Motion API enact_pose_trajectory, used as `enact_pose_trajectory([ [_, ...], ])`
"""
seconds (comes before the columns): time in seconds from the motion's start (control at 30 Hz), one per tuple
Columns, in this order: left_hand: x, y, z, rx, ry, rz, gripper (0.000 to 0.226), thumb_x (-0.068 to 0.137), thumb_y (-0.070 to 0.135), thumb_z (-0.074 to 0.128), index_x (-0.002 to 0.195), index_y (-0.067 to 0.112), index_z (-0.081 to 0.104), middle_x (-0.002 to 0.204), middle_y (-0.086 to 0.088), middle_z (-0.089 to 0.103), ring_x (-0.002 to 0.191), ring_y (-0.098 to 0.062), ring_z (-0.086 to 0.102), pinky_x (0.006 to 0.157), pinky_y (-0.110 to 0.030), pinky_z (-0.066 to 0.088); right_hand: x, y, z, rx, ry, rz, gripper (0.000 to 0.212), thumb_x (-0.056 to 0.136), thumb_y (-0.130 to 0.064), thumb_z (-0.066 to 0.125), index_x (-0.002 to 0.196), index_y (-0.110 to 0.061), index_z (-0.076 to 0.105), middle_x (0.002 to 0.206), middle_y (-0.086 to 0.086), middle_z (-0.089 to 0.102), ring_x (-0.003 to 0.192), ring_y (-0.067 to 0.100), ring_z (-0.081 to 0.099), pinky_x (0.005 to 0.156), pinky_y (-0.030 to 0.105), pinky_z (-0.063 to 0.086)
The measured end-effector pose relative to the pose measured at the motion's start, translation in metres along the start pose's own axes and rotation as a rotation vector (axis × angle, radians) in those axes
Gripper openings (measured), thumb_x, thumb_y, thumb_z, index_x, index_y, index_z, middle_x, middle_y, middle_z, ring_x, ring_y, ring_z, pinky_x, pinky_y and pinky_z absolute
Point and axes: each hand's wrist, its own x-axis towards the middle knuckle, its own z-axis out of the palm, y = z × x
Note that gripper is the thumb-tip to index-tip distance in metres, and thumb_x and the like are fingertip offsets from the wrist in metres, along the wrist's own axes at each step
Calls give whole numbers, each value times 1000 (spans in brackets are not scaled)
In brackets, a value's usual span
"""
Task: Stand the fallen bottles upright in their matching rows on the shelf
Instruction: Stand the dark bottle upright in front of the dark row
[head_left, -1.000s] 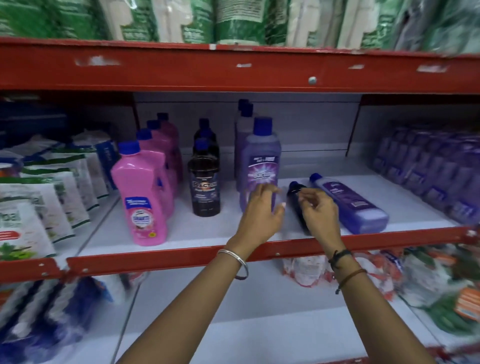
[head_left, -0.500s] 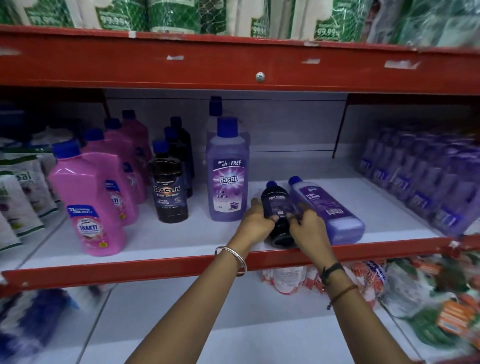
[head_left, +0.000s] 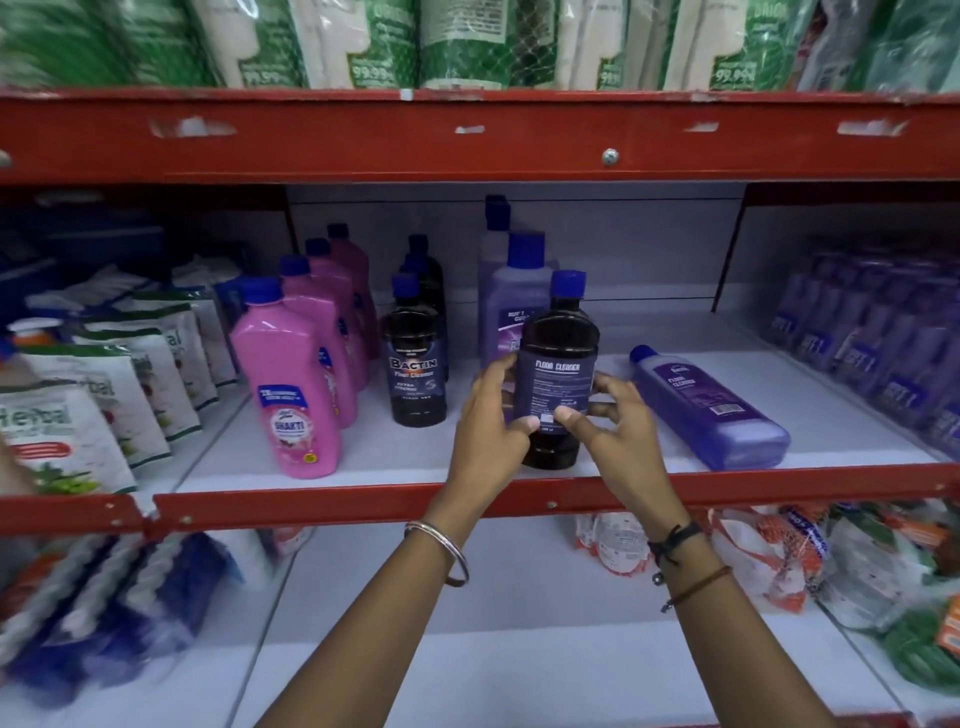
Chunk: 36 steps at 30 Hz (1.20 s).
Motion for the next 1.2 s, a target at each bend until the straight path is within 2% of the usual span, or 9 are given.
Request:
enact_pose_trajectory([
  [0.1,-4,-8,-33,51,32,-5,67,76,-6,62,129,30,42,118,5,61,97,2,59,85,-19,52,-3,-10,34,46,-31,-21,45,80,-13,69,121,-11,53,117,3,51,96,14,60,67,1,45],
  [0.23,-11,-25,-71,82,120,4,70,73,-9,59,124,34,41,110,11,63,103,-12,62,88,-40,54,-5,-17,78,59,-96,-45,46,79,-13,70,122,-11,53,121,3,52,96,9,60,71,2,46],
  [0.33,-15,-35,-91,101,177,11,69,71,-13,57,124,28,41,110,10,60,103,-15,61,89,-42,54,-5,-17,104,78,-145,-50,46,78,-10,70,120,-13,53,123,6,53,101,15,61,85,20,52],
  [0.6,-23,-56,-114,118,150,15,55,84,-8,51,130,20,40,119,5,57,110,-10,56,92,-15,47,-11,-9,136,130,-102,-9,51,76,-6,71,120,-15,45,111,-4,57,93,7,62,82,20,50],
  [0.73,-28,-59,-113,97,220,44,43,88,-8,40,125,14,48,116,-2,62,109,-14,58,95,-26,49,-13,-3,132,108,-32,-5,44,76,-11,73,109,-18,46,110,5,57,94,15,61,75,17,49],
  [0.87,-26,-59,-112,-16,297,-13,32,86,0,54,109,23,53,90,7,65,86,-8,63,77,-35,56,-10,0,129,109,-93,10,33,83,-8,64,109,-17,47,103,0,63,90,0,62,80,14,52],
  [0.97,-15,-61,-119,-36,257,-15,38,81,6,65,110,24,49,88,9,60,85,-4,59,77,-24,48,-5,-3,136,134,-154,13,16,93,-15,52,108,-13,56,105,5,67,100,17,65,93,34,53],
  [1.1,-11,-58,-114,-56,146,-86,60,78,13,72,128,19,40,114,14,51,108,-4,52,97,-27,43,-6,-11,126,238,-277,55,21,96,-20,45,103,-22,64,102,-5,69,95,5,65,80,14,52],
  [1.2,-13,-58,-114,-31,81,-73,61,82,8,67,134,17,37,109,15,57,100,2,57,93,-22,44,-6,-9,122,202,-347,9,25,90,-15,56,113,-22,60,107,-9,67,98,3,64,85,19,52],
])
